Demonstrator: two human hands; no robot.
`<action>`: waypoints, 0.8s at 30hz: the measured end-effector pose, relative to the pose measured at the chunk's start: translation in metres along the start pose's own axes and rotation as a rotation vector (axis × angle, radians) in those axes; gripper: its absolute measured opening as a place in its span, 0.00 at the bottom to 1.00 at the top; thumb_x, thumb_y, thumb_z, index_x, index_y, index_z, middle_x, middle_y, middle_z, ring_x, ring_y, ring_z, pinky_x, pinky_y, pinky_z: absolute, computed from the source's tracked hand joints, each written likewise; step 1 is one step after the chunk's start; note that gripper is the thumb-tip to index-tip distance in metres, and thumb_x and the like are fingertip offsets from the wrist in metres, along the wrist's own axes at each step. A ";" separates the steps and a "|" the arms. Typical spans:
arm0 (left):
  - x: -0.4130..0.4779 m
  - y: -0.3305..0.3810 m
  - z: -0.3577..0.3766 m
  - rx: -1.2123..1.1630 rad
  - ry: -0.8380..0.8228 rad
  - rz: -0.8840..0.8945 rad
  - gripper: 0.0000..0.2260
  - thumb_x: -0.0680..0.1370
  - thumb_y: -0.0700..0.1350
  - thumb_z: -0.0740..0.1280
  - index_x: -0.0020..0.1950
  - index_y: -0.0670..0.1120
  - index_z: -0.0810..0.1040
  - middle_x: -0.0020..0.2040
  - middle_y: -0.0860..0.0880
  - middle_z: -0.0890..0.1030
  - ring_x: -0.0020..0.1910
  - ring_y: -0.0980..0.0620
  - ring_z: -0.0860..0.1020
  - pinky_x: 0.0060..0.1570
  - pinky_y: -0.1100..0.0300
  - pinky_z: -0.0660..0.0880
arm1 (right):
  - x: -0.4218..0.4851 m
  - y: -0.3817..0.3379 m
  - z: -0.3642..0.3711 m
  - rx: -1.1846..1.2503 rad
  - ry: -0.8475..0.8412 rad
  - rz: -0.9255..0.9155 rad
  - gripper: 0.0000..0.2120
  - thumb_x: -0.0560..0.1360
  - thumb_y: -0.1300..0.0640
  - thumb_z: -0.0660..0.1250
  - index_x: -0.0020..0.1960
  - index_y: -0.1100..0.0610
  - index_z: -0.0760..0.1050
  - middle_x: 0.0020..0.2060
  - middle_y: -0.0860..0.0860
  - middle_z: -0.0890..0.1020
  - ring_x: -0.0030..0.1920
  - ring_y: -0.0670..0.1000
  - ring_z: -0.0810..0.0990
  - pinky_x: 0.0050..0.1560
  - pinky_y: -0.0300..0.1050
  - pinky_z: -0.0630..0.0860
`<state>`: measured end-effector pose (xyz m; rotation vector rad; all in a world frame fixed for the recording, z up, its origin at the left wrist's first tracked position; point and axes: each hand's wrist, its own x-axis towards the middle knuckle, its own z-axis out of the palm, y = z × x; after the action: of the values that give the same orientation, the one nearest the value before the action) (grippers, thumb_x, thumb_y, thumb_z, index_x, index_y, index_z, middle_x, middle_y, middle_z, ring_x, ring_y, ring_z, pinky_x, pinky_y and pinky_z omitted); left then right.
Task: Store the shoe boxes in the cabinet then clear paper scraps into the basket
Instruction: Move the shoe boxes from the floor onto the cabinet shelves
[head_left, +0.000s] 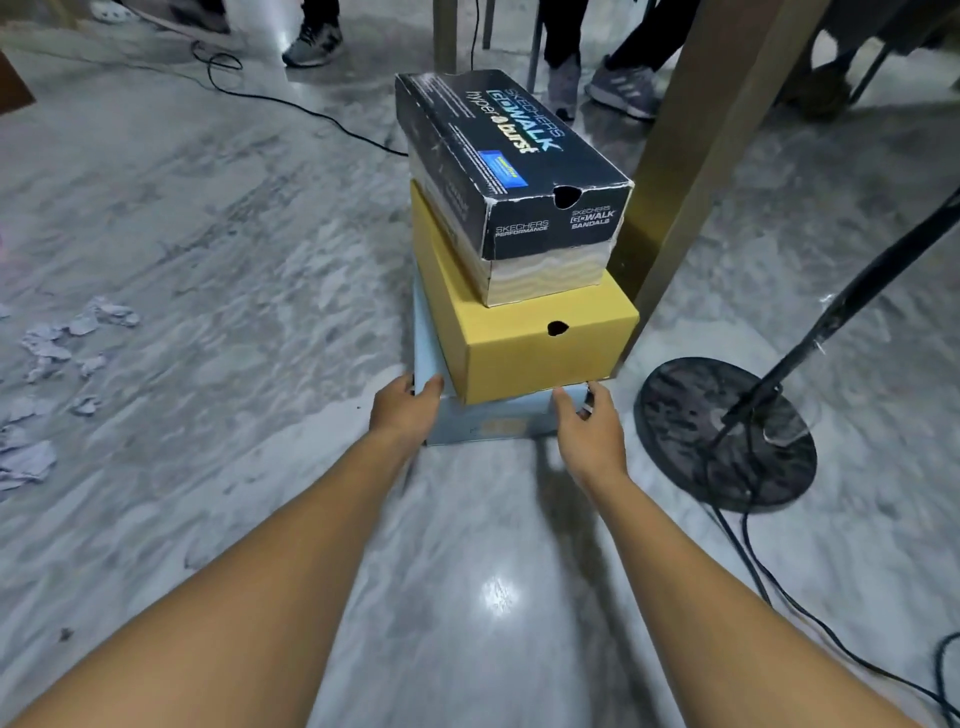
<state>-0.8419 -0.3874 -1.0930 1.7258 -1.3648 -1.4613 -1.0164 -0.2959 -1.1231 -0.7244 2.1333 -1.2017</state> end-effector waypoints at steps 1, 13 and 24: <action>0.001 -0.001 0.000 -0.026 0.002 -0.008 0.13 0.80 0.51 0.64 0.60 0.46 0.76 0.57 0.48 0.78 0.53 0.47 0.78 0.60 0.48 0.77 | 0.000 0.001 0.001 0.012 0.004 0.008 0.24 0.81 0.45 0.61 0.75 0.52 0.63 0.64 0.47 0.72 0.65 0.51 0.73 0.59 0.42 0.69; -0.053 -0.053 -0.057 -0.097 0.055 -0.013 0.12 0.81 0.47 0.63 0.65 0.53 0.73 0.49 0.54 0.79 0.48 0.52 0.79 0.46 0.58 0.77 | -0.081 0.011 0.025 0.058 -0.080 0.069 0.14 0.79 0.44 0.64 0.62 0.45 0.68 0.49 0.39 0.75 0.55 0.48 0.76 0.59 0.58 0.78; -0.147 -0.160 -0.189 -0.367 0.212 -0.199 0.21 0.79 0.45 0.68 0.70 0.57 0.69 0.61 0.45 0.79 0.54 0.43 0.80 0.57 0.41 0.78 | -0.228 0.004 0.092 -0.027 -0.312 0.010 0.18 0.75 0.42 0.64 0.62 0.47 0.70 0.57 0.48 0.79 0.54 0.52 0.80 0.57 0.58 0.79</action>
<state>-0.5965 -0.2378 -1.1081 1.7473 -0.7773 -1.4731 -0.7955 -0.1875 -1.1159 -0.8515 1.8946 -0.9839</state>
